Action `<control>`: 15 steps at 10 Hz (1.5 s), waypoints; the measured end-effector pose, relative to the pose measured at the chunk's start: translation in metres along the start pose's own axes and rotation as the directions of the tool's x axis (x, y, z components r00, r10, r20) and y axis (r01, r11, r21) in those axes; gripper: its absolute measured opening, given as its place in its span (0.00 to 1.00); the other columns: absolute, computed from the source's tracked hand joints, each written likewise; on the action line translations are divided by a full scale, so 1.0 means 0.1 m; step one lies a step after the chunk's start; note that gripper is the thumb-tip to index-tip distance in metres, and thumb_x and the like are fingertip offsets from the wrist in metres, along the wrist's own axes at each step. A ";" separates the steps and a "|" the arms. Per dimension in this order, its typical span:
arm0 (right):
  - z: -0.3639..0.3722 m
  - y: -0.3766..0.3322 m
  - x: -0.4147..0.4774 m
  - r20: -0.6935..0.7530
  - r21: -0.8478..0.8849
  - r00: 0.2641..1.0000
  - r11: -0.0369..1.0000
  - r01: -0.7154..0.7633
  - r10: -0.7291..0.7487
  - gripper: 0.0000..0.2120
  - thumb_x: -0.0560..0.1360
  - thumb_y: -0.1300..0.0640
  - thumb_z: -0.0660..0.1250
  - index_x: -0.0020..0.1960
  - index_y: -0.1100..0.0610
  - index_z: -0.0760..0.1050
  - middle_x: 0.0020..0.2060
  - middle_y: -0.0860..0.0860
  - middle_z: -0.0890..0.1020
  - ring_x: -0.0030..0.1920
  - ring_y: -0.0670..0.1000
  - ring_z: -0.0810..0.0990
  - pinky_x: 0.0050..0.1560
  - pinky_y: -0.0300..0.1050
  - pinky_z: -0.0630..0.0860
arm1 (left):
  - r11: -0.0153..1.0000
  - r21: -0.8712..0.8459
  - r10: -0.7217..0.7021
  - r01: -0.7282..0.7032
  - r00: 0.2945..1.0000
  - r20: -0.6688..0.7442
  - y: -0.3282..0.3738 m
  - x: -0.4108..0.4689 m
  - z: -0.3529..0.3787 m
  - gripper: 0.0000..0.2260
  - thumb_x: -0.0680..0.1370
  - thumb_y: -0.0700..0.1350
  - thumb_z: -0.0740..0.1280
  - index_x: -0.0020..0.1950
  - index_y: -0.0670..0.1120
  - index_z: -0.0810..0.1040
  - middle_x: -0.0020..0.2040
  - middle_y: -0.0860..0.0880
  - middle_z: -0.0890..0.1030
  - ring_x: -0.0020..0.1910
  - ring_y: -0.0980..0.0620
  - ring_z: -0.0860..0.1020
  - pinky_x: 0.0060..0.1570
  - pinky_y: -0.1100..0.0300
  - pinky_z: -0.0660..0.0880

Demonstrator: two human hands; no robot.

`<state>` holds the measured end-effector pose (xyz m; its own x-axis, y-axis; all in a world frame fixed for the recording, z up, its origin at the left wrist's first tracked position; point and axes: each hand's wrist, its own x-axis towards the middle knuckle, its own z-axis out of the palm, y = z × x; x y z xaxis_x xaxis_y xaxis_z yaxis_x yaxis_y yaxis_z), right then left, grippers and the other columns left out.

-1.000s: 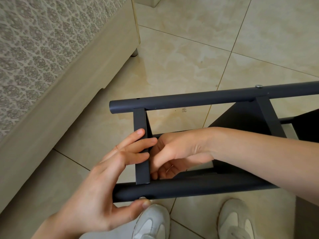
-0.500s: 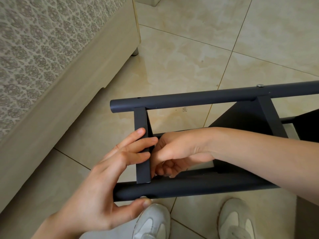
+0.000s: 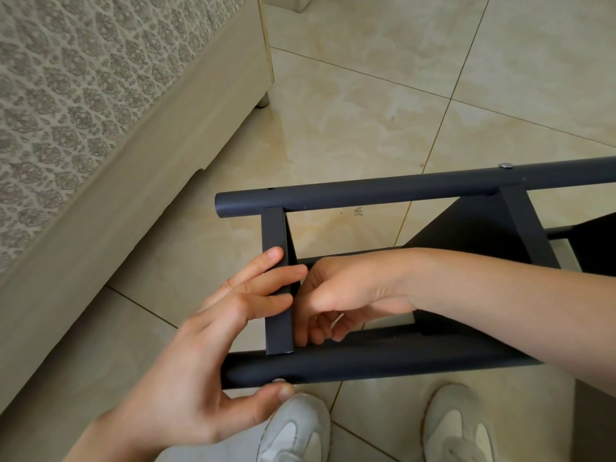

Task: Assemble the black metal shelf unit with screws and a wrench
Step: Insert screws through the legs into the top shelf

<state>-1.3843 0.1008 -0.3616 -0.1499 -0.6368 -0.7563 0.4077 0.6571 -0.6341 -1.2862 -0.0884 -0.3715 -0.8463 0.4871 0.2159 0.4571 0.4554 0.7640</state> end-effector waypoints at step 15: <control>0.03 -0.01 -0.04 0.000 0.008 0.995 0.995 0.098 -0.098 0.05 0.79 0.62 0.64 0.54 0.61 0.76 0.41 0.53 0.78 0.44 0.52 0.73 0.44 0.42 0.70 | 1.000 0.011 0.017 -0.017 1.000 -0.005 -0.02 0.00 0.01 0.21 0.80 0.59 0.66 0.64 0.45 0.71 0.76 0.52 0.69 0.80 0.44 0.60 0.74 0.58 0.61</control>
<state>-1.3813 0.1015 -0.3578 -0.1887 -0.6980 -0.6908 0.3984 0.5886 -0.7035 -1.2869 -0.0888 -0.3739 -0.8396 0.4909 0.2325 0.4747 0.4550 0.7534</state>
